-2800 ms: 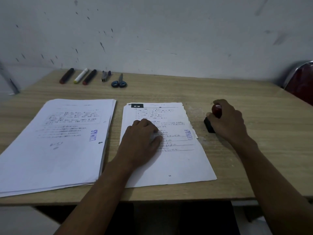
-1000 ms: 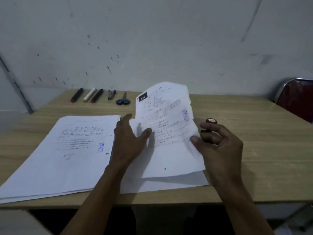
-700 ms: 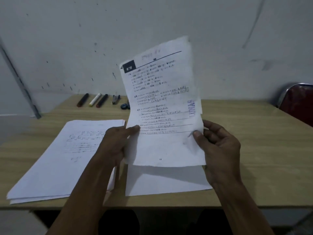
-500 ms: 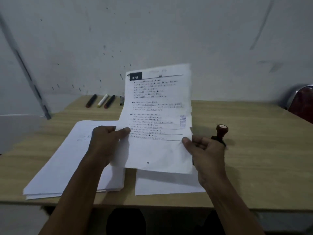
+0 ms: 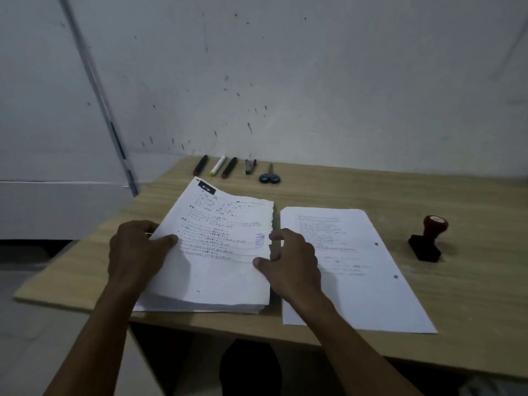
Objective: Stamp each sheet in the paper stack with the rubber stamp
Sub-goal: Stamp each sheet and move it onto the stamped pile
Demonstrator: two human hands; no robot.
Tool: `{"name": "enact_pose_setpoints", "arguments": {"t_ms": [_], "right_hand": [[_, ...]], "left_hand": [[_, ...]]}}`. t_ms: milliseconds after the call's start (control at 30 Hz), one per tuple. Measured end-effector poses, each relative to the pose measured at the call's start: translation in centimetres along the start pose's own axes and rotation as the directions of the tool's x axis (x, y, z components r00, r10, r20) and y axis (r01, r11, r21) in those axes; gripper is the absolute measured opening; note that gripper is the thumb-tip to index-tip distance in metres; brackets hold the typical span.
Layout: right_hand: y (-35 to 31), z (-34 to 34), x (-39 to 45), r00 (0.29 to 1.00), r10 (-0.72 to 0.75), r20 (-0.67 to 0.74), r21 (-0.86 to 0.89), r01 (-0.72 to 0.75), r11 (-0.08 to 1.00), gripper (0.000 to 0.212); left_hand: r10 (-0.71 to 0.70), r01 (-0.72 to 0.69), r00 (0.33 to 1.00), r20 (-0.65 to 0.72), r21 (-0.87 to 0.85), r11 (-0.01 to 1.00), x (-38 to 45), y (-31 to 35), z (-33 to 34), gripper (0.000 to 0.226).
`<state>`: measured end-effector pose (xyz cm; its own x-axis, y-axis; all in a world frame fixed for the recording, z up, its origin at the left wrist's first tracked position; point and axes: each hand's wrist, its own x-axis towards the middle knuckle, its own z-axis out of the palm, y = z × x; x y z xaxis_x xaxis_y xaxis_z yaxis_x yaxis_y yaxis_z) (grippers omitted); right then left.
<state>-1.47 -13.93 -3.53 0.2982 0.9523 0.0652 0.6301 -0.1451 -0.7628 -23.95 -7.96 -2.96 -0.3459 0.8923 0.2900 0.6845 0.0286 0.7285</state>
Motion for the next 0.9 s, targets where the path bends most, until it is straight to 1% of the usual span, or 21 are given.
{"name": "enact_pose_setpoints", "arguments": {"t_ms": [100, 200, 333, 400, 533, 800, 867, 900], "right_hand": [[-0.7, 0.7, -0.2, 0.999, -0.02, 0.026, -0.099, 0.023, 0.995, 0.056], [-1.0, 1.0, -0.4, 0.999, -0.034, 0.009, -0.168, 0.035, 0.985, 0.054], [-0.9, 1.3, -0.7, 0.998, -0.059, -0.003, -0.219, 0.057, 0.974, 0.049], [-0.9, 1.3, -0.8, 0.998, -0.069, 0.012, -0.24, 0.07, 0.968, 0.046], [-1.1, 1.3, -0.9, 0.993, -0.106, 0.055, -0.282, 0.118, 0.952, 0.044], [-1.0, 0.8, -1.1, 0.986, -0.14, 0.088, -0.296, 0.16, 0.942, 0.047], [-0.9, 0.5, -1.2, 0.985, -0.151, 0.082, -0.283, 0.168, 0.944, 0.048], [-0.8, 0.2, -1.3, 0.984, -0.16, 0.073, -0.27, 0.175, 0.947, 0.05]], "left_hand": [[-0.026, 0.026, 1.0, 0.001, 0.078, 0.997, 0.3, -1.1, -0.1, 0.03], [-0.038, 0.032, 0.999, 0.038, 0.168, 0.985, 0.7, -2.0, 0.0, 0.032], [-0.077, 0.058, 0.994, 0.08, 0.221, 0.974, 0.7, -2.7, 0.3, 0.057], [-0.063, 0.033, 0.992, 0.109, 0.261, 0.965, 0.8, -2.8, 0.6, 0.063], [-0.021, -0.029, 0.987, 0.157, 0.309, 0.951, 0.8, -2.3, 0.9, 0.052], [-0.089, 0.014, 0.979, 0.183, 0.376, 0.927, 0.3, -1.8, 1.0, 0.061], [-0.106, 0.035, 0.982, 0.158, 0.396, 0.918, -0.3, -0.9, 1.1, 0.063], [-0.092, 0.031, 0.987, 0.132, 0.402, 0.915, -0.7, -0.3, 1.1, 0.063]]}}
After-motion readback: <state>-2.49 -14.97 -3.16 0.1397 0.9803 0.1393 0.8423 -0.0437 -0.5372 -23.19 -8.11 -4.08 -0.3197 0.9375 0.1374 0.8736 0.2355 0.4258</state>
